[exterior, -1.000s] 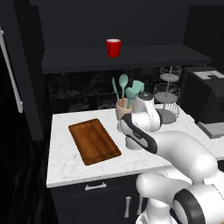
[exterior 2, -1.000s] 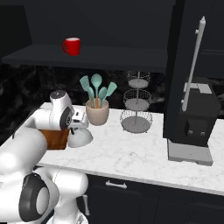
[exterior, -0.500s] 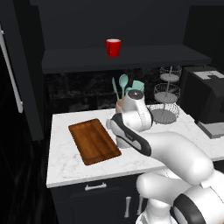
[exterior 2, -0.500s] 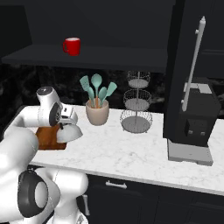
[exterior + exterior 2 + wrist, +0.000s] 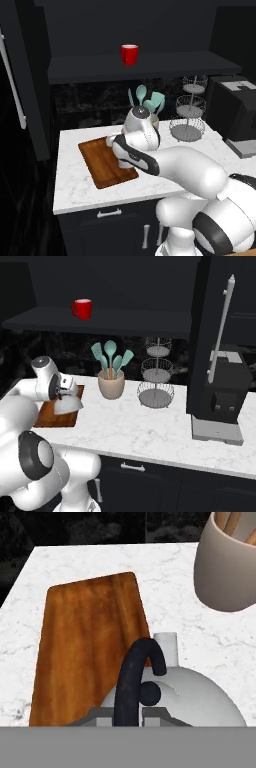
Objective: Pick the kettle from the counter and place it on the tray. Then pick the mug from the cabinet and place it on the tray. Then close the cabinet doors.
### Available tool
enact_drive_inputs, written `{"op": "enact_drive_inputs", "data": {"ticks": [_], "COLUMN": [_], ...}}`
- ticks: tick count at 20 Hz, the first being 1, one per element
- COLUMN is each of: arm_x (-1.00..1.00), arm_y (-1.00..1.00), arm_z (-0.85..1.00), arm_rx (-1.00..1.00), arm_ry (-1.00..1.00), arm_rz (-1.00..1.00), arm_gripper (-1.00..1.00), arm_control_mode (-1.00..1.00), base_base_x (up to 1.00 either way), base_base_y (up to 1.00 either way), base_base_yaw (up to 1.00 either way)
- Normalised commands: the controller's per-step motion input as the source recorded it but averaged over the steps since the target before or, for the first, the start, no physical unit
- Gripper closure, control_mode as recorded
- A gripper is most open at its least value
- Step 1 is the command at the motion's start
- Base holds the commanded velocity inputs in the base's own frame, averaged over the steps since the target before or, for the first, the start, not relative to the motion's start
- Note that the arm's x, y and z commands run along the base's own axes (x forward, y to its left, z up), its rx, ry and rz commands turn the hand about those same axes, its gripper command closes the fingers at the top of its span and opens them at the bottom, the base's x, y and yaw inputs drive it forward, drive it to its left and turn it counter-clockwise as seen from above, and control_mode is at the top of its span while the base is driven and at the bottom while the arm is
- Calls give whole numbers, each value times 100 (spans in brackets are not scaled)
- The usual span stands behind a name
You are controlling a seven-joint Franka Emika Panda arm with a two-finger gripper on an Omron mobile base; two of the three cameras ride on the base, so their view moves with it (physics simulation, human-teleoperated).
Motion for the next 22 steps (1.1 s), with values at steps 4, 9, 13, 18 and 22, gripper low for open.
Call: {"op": "enact_drive_inputs", "data": {"ticks": [4, 9, 13, 18, 22], "arm_x": [55, 60, 55, 47, 7], "arm_y": [59, 65, 62, 31, 0], "arm_z": [0, 0, 0, 0, -3], "arm_rx": [1, 2, 2, 1, 0], "arm_ry": [0, 0, -1, 0, 0], "arm_rz": [-1, -5, -5, -3, 0], "arm_gripper": [100, 100, 100, 100, 100], "arm_control_mode": [-100, -100, -100, -100, -100], "base_base_x": [0, 0, 0, 0, 0], "base_base_y": [0, 0, 0, 0, 0], "base_base_yaw": [0, 0, 0, 0, 0]}}
